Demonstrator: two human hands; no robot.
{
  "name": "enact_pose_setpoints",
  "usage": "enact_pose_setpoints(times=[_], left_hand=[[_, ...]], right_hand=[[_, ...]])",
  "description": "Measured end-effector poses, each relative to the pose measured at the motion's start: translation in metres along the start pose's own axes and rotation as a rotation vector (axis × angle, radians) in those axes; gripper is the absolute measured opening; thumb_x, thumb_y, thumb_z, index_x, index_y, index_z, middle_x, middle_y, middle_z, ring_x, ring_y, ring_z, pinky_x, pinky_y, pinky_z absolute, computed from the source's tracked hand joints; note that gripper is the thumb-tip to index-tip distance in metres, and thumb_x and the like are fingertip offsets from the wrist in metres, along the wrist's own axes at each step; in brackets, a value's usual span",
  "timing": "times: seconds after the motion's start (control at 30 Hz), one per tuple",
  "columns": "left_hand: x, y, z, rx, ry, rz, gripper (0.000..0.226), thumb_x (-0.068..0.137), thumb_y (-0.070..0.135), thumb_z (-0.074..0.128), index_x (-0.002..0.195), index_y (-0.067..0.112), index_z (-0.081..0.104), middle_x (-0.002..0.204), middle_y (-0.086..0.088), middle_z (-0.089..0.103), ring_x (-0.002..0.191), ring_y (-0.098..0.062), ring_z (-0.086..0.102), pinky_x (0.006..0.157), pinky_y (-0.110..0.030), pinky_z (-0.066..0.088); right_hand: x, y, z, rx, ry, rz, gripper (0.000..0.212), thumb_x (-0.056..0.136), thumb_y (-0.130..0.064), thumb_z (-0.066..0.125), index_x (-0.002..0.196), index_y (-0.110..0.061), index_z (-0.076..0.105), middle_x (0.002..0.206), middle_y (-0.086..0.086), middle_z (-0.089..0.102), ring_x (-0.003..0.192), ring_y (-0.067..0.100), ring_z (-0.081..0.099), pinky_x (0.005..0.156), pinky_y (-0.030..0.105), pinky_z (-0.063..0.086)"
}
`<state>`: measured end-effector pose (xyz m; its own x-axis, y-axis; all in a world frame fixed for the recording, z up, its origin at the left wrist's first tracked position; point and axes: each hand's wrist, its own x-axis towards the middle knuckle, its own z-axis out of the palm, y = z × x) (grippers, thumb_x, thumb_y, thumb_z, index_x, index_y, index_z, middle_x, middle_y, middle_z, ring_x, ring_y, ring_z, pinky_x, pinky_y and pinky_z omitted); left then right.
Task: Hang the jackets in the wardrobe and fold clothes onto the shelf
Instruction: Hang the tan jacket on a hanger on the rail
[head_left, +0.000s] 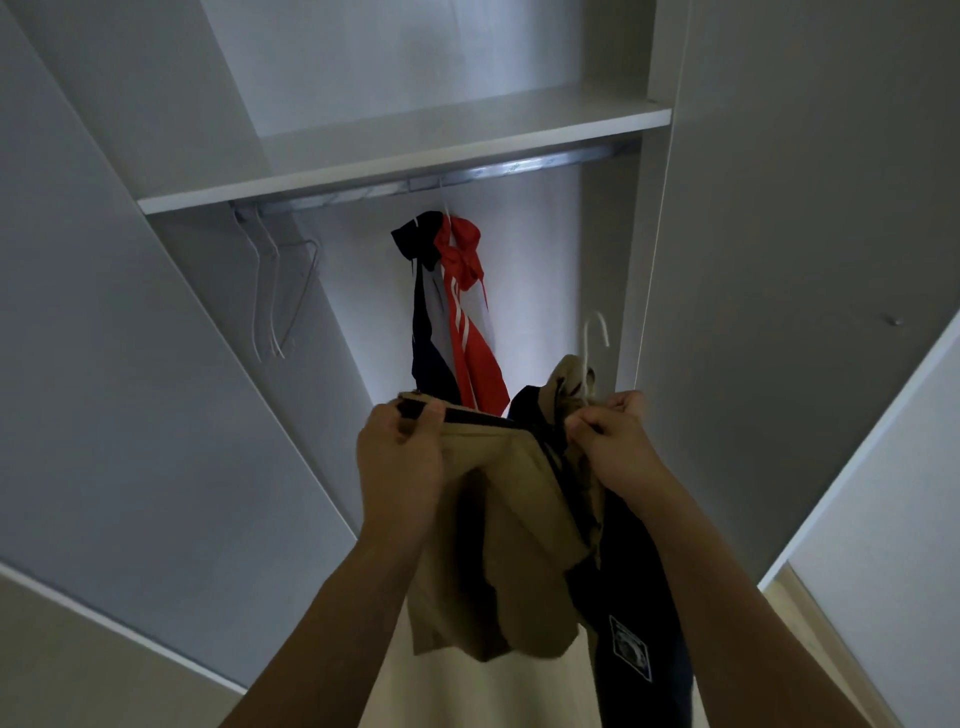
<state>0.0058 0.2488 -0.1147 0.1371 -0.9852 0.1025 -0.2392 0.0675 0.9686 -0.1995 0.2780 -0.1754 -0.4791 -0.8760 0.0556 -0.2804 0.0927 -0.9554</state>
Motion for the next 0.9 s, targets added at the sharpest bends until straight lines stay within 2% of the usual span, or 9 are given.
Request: enact_pose_setpoints(times=[0.1,0.23,0.3,0.37,0.43,0.5,0.6,0.77,0.9], left_hand=[[0.011,-0.001,-0.016,0.048,0.082,0.043,0.012,0.098,0.025,0.056,0.098,0.017,0.064,0.095,-0.003,0.065,0.090,-0.018,0.062,0.085,-0.036,0.053],[0.017,-0.006,-0.020,0.775,0.215,0.336,0.044,0.089,0.021,0.065,0.128,0.006,0.050,0.131,-0.019,0.047,0.124,-0.036,0.044,0.109,-0.046,0.030],[0.015,0.000,-0.010,0.948,0.103,0.510,0.069,0.085,0.027,0.067,0.144,0.010,0.036,0.146,-0.019,0.036,0.140,-0.037,0.029,0.118,-0.050,0.008],[0.016,0.002,0.009,1.058,-0.167,0.669,0.063,0.090,0.036,0.057,0.146,0.018,0.034,0.148,-0.010,0.039,0.143,-0.030,0.027,0.118,-0.052,-0.001],[0.018,-0.001,0.027,1.098,-0.489,0.686,0.043,0.095,0.034,0.046,0.135,0.021,0.048,0.134,-0.004,0.053,0.131,-0.026,0.042,0.119,-0.053,0.012],[0.019,-0.005,0.036,1.038,-0.636,0.582,0.027,0.098,0.025,0.044,0.119,0.015,0.057,0.113,-0.005,0.060,0.108,-0.025,0.057,0.105,-0.042,0.039],[0.017,-0.010,0.040,0.795,-0.632,0.527,0.025,0.102,0.019,0.044,0.112,0.007,0.062,0.109,-0.010,0.063,0.098,-0.023,0.059,0.093,-0.026,0.042],[0.008,0.004,0.016,0.737,-0.509,0.684,0.025,0.102,0.023,0.044,0.095,0.008,0.064,0.092,-0.004,0.057,0.079,-0.011,0.047,0.072,-0.019,0.030],[0.014,0.014,-0.020,0.835,-0.455,0.693,0.022,0.100,0.030,0.046,0.082,0.020,0.055,0.073,0.013,0.043,0.066,-0.005,0.043,0.060,-0.013,0.026]], right_hand=[[0.008,0.002,0.002,-0.075,0.034,0.000,0.028,0.096,-0.020,0.057,0.068,-0.021,0.062,0.106,-0.005,0.026,0.088,-0.003,0.040,0.082,0.015,0.035],[0.010,-0.011,0.012,-0.077,0.008,-0.115,0.030,0.095,-0.024,0.057,0.066,-0.029,0.062,0.100,-0.028,0.025,0.095,-0.016,0.035,0.079,0.006,0.029],[0.009,-0.016,0.018,-0.082,-0.011,-0.144,0.029,0.095,-0.026,0.057,0.067,-0.029,0.063,0.094,-0.040,0.023,0.090,-0.024,0.033,0.076,0.006,0.031],[0.008,-0.021,0.024,-0.098,-0.022,-0.164,0.028,0.096,-0.027,0.057,0.069,-0.029,0.063,0.093,-0.038,0.024,0.087,-0.024,0.033,0.074,0.005,0.033],[0.007,-0.024,0.028,-0.095,-0.033,-0.179,0.028,0.096,-0.022,0.057,0.069,-0.029,0.063,0.096,-0.027,0.025,0.086,-0.025,0.032,0.076,-0.003,0.031],[0.008,-0.026,0.026,-0.084,-0.031,-0.171,0.030,0.096,-0.018,0.057,0.068,-0.027,0.062,0.097,-0.017,0.026,0.085,-0.026,0.033,0.073,-0.010,0.026],[0.012,-0.024,0.012,-0.087,-0.007,-0.133,0.029,0.095,-0.018,0.058,0.067,-0.025,0.063,0.101,-0.007,0.028,0.087,-0.020,0.034,0.072,-0.010,0.024],[0.020,-0.025,-0.001,-0.130,-0.016,-0.101,0.027,0.094,-0.018,0.061,0.067,-0.017,0.065,0.105,-0.002,0.026,0.088,-0.025,0.030,0.070,-0.011,0.022],[0.031,-0.024,-0.012,-0.099,0.062,-0.037,0.023,0.096,-0.016,0.058,0.074,-0.012,0.066,0.112,0.003,0.028,0.091,0.005,0.040,0.078,-0.003,0.031]])
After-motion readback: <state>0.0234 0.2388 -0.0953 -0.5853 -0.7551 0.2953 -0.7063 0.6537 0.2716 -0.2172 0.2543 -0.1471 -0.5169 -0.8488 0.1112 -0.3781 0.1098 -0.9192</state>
